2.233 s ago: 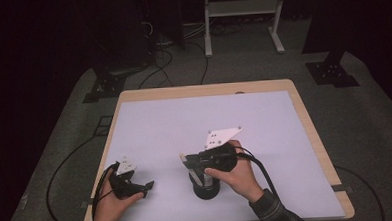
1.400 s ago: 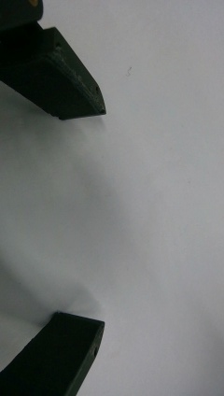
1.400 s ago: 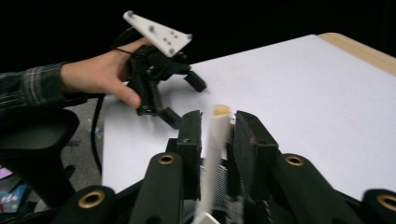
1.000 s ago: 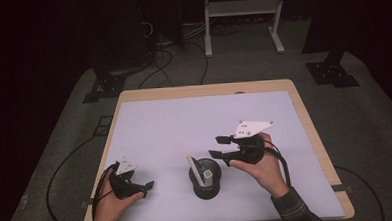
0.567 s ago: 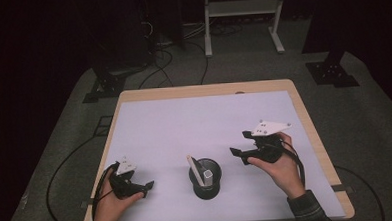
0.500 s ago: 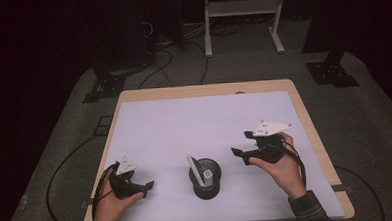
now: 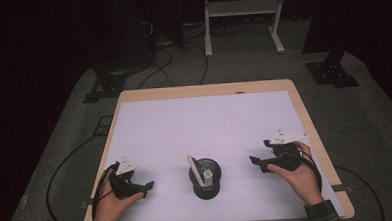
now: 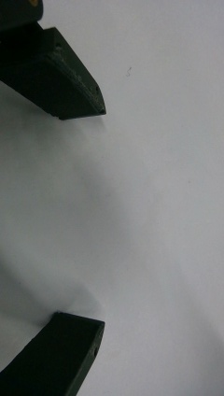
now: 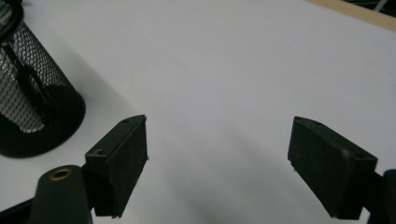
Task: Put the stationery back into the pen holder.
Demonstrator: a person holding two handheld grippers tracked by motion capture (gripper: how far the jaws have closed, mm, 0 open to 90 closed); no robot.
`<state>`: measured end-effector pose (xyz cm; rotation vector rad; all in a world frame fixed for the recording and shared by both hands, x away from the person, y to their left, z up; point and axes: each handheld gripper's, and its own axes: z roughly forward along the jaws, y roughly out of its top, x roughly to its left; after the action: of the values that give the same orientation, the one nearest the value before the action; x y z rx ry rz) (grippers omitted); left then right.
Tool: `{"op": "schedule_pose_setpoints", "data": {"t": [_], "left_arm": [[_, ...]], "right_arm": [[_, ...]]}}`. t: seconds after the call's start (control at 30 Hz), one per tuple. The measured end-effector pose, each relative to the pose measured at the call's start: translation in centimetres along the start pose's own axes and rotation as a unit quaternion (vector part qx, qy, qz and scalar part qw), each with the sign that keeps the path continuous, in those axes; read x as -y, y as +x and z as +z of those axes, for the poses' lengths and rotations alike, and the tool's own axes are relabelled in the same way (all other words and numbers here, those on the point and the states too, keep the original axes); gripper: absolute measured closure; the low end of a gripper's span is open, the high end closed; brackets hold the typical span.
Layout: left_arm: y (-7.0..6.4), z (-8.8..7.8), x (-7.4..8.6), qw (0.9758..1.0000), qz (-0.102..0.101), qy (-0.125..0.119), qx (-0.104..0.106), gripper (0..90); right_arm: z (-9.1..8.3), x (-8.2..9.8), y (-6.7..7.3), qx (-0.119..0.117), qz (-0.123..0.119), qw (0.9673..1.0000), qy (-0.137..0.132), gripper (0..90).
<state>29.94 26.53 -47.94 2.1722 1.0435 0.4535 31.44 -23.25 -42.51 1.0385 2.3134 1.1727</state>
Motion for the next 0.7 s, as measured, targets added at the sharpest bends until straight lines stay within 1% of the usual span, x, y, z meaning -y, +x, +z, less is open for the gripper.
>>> {"op": "schedule_pose_setpoints", "data": {"t": [0.03, 0.07, 0.1, 0.13, 0.17, 0.2, 0.23, 0.3, 0.33, 0.47, 0.5, 0.53, 0.57, 0.67, 0.7], "left_arm": [[0.0, 0.0, 0.0, 1.0, 0.0, 0.0, 0.0, 0.0], [0.0, 0.0, 0.0, 1.0, 0.0, 0.0, 0.0, 0.0], [0.0, 0.0, 0.0, 1.0, 0.0, 0.0, 0.0, 0.0], [0.0, 0.0, 0.0, 1.0, 0.0, 0.0, 0.0, 0.0], [0.0, 0.0, 0.0, 1.0, 0.0, 0.0, 0.0, 0.0], [0.0, 0.0, 0.0, 1.0, 0.0, 0.0, 0.0, 0.0], [0.0, 0.0, 0.0, 1.0, 0.0, 0.0, 0.0, 0.0], [0.0, 0.0, 0.0, 1.0, 0.0, 0.0, 0.0, 0.0], [0.0, 0.0, 0.0, 1.0, 0.0, 0.0, 0.0, 0.0], [0.0, 0.0, 0.0, 1.0, 0.0, 0.0, 0.0, 0.0], [0.0, 0.0, 0.0, 1.0, 0.0, 0.0, 0.0, 0.0], [0.0, 0.0, 0.0, 1.0, 0.0, 0.0, 0.0, 0.0], [0.0, 0.0, 0.0, 1.0, 0.0, 0.0, 0.0, 0.0], [0.0, 0.0, 0.0, 1.0, 0.0, 0.0, 0.0, 0.0], [0.0, 0.0, 0.0, 1.0, 0.0, 0.0, 0.0, 0.0]], "right_arm": [[-0.2, 0.7, -0.3, 0.003, 0.001, 1.0, 0.006, 19.5], [-0.2, 0.7, -0.3, 0.003, 0.001, 1.0, 0.006, 19.5], [-0.4, 1.5, -0.5, 0.001, 0.004, 0.9999, 0.009, 19.2], [-0.4, 1.5, -0.5, 0.001, 0.004, 0.9999, 0.009, 19.2], [-0.6, 2.3, -0.8, 0.005, 0.008, 0.9998, 0.015, 19.4], [-0.6, 2.3, -0.8, 0.005, 0.008, 0.9998, 0.015, 19.4], [-0.8, 3.0, -1.0, 0.006, 0.012, 0.9997, 0.018, 19.3], [-1.0, 3.6, -1.2, 0.008, 0.016, 0.9996, 0.022, 19.4], [-1.0, 3.6, -1.2, 0.008, 0.016, 0.9996, 0.022, 19.4], [-1.5, 4.9, -1.7, 0.015, 0.026, 0.9992, 0.027, 19.5], [-1.7, 5.4, -1.9, 0.017, 0.024, 0.9991, 0.032, 18.6], [-1.7, 5.4, -1.9, 0.017, 0.024, 0.9991, 0.032, 18.6], [-1.8, 5.9, -2.0, 0.021, 0.026, 0.9987, 0.039, 18.7], [-1.7, 6.4, -2.1, 0.025, 0.026, 0.9983, 0.046, 18.6], [-1.7, 6.8, -2.1, 0.035, 0.022, 0.9977, 0.053, 18.6]]}}
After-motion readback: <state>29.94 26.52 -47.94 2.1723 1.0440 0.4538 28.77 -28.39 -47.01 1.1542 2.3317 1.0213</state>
